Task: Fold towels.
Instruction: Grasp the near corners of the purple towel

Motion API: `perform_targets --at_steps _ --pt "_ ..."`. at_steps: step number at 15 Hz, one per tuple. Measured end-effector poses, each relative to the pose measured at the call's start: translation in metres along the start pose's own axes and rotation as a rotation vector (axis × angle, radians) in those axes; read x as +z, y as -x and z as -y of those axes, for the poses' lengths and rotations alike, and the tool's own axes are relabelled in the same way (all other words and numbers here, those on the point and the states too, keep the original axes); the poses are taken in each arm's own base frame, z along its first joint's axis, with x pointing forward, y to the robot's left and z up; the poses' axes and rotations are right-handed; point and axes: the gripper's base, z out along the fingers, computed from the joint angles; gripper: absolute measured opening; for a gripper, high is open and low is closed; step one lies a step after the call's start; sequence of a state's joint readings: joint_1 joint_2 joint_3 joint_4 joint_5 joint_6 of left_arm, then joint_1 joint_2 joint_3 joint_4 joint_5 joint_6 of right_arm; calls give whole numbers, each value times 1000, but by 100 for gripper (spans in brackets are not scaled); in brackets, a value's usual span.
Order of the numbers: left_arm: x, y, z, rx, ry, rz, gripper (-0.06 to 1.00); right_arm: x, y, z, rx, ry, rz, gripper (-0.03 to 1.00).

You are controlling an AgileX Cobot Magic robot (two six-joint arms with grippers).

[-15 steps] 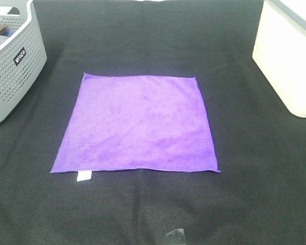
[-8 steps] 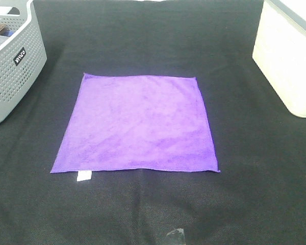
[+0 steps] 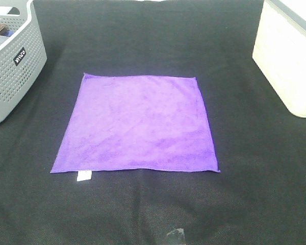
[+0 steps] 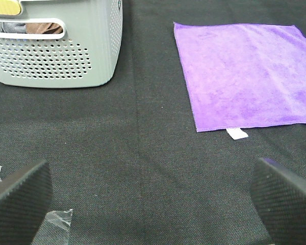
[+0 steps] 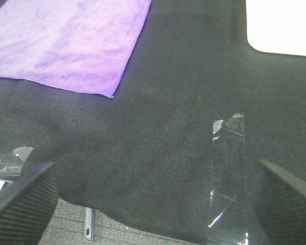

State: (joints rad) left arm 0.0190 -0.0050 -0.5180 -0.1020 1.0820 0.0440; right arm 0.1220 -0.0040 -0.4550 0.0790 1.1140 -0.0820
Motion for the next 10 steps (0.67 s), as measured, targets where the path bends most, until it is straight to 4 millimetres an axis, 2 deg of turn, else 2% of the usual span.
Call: perform_targets --at_steps 3,4,5,6,7,8,9,10 --pt "-2 2 0 0 0 5 99 1 1 0 5 0 -10 96" --pt "-5 14 1 -12 0 -2 99 1 12 1 31 3 -41 96" --pt "-4 40 1 -31 0 -64 99 5 34 2 69 5 -93 96" --pt "8 67 0 -45 0 -198 99 12 63 4 96 3 -147 96" --pt "35 95 -2 -55 0 -351 99 24 97 6 117 2 -207 96" --pt "68 115 -5 -59 0 -468 99 52 125 9 122 2 -311 96" --pt "103 127 -8 -41 -7 -578 99 87 146 13 107 7 -407 96" --pt "140 133 -12 -26 -16 -678 99 123 157 14 98 27 -479 96"
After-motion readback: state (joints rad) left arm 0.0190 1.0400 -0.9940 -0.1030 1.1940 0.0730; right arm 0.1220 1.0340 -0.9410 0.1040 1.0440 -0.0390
